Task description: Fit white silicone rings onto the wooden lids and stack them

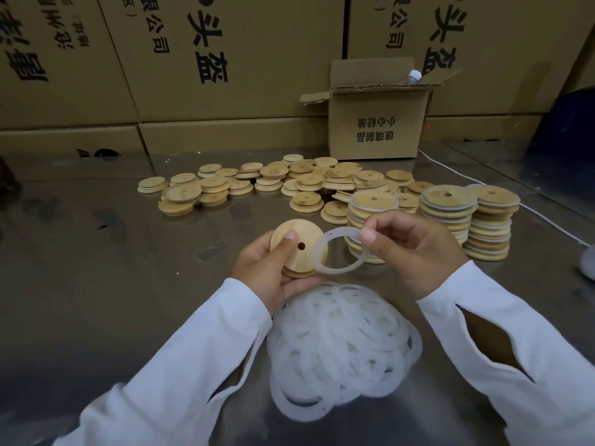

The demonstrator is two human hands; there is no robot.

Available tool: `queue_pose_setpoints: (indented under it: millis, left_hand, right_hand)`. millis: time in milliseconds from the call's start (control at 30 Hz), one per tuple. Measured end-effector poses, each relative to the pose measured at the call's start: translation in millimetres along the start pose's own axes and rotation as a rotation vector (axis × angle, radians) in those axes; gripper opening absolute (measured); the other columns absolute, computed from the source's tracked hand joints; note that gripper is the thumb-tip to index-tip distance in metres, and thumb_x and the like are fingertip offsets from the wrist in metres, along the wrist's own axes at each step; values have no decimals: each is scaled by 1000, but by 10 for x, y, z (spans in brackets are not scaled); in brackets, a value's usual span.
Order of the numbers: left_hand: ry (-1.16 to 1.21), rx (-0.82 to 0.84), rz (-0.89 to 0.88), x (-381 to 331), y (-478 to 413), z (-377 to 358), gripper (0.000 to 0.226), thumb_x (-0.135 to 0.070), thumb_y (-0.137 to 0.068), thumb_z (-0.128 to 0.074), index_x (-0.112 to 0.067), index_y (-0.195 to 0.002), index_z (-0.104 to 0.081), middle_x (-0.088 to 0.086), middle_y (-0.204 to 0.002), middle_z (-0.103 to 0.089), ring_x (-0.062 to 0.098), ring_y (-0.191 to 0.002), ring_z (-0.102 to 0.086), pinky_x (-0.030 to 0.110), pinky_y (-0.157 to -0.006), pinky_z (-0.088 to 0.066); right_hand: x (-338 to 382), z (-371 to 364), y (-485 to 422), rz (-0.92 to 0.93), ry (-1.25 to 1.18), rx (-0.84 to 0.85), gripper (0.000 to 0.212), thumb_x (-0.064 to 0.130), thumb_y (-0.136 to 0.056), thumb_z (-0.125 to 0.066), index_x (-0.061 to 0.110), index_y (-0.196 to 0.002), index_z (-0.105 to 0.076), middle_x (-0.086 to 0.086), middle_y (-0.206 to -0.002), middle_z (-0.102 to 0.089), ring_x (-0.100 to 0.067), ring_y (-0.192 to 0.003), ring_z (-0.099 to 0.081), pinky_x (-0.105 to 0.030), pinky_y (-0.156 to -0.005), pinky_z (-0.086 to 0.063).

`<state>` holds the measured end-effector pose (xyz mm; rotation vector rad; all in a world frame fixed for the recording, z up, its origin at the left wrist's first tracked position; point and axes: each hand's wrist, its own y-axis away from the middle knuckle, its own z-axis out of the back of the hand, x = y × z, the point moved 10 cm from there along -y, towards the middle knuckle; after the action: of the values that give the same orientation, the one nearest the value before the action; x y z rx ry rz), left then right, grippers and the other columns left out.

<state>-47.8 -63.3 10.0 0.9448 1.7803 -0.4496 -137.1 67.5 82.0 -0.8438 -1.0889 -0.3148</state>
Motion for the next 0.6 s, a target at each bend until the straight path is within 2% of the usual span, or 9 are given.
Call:
queue_pose_setpoints:
  millis: [100,233,333,367,433,533,600]
  left_hand:
    - [-2,62,15,27,16,-95,19,-22,-93,-49,-9,-96,-63,19,-97,-67,31,-83,-67,36,-59,-59]
    - [-11,145,115,132,45,-206,49,-41,-91,-43,-4,-121,-54,24,-113,-62,37,-93,-65,41,-61,-59]
    - [-83,192,126,176,68,-257,64,-55,-81,-41,-6,-119,-55,23,-111,-64,38,-91,-67,37,-61,-59]
    - [-128,211,99,166,76,-277,63,-57,-76,-43,-9,-113,-59,22,-106,-66,35,-87,-68,34,-61,-59]
    - [-215,247,12,125,103,-323,46,-50,-74,-50,-15,-100,-65,17,-96,-70,30,-79,-70,30,-61,-58]
    - [-249,268,-63,88,126,-343,14,-23,-87,-53,-18,-94,-65,9,-86,-70,25,-72,-71,25,-60,-57]
    - [-256,278,-68,87,123,-343,14,-18,-91,-50,-19,-95,-64,7,-83,-70,23,-70,-71,25,-60,-58]
  right_hand:
    - [-7,-53,10,-8,-65,-1,13,8,-79,-61,18,-71,-63,13,-58,-61,1,-58,-54,-10,-60,-43]
    - [-76,-64,24,-46,-91,-60,12,11,-78,-64,20,-70,-65,9,-55,-62,-1,-55,-55,-13,-57,-46]
    - [-192,-61,34,-129,-113,-87,13,12,-79,-65,20,-69,-66,5,-55,-65,-4,-54,-58,-16,-58,-50]
    - [-237,-59,38,-163,-119,-90,14,12,-79,-65,21,-68,-66,4,-56,-66,-6,-55,-59,-18,-59,-52]
    - [-311,-41,44,-216,-123,-106,15,12,-79,-65,21,-67,-67,1,-58,-67,-9,-57,-61,-23,-62,-53]
    - [-342,-21,48,-237,-121,-127,15,12,-79,-65,21,-66,-67,1,-56,-67,-7,-54,-61,-19,-58,-52]
    - [-343,-16,51,-238,-105,-135,15,13,-79,-65,20,-67,-66,0,-57,-67,-9,-55,-61,-22,-60,-53]
